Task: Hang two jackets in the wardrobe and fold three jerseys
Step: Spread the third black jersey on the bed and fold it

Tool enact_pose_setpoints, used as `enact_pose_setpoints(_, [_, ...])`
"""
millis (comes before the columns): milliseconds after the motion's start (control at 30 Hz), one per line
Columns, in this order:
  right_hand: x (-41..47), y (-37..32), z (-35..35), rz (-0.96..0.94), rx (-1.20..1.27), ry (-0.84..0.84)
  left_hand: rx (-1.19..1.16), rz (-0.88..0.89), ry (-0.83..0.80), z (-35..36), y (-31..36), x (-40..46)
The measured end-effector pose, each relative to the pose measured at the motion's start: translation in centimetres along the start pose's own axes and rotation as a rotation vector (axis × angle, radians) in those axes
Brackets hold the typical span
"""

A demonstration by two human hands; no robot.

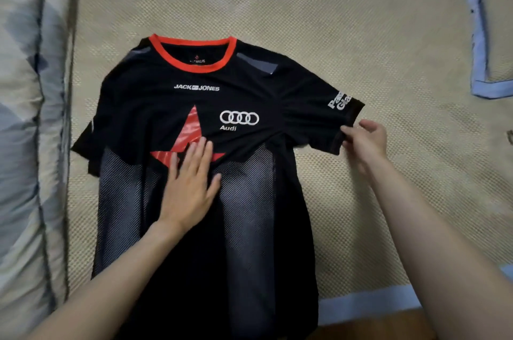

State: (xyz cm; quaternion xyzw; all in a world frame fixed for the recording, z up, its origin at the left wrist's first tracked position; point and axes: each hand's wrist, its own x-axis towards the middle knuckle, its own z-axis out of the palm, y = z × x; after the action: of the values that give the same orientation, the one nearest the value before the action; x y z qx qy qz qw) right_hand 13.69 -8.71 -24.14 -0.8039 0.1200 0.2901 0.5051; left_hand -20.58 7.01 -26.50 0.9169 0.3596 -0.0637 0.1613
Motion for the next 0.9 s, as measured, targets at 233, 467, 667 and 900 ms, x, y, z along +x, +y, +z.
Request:
enact_pose_setpoints(233, [-10.7,5.4,-2.1,0.128,-0.473,-0.353,-0.272,-0.587,0.136,-3.7,-9.2,-12.6])
enact_pose_setpoints(467, [-19.0,11.4,-4.4,0.173,-0.638,-0.605,-0.937,-0.899,-0.109,-2.5,-12.5,-21.5])
enact_pose_setpoints(667, [-19.8,12.0,-6.8,0.066,-0.715,-0.491,-0.814,-0.935,-0.038,-3.4,-13.7,-23.9])
enact_pose_setpoints(900, [-18.1,10.7,-5.2,0.134,-1.005,-0.506,-0.827,-1.036,-0.176,-4.8,-15.2,-19.4])
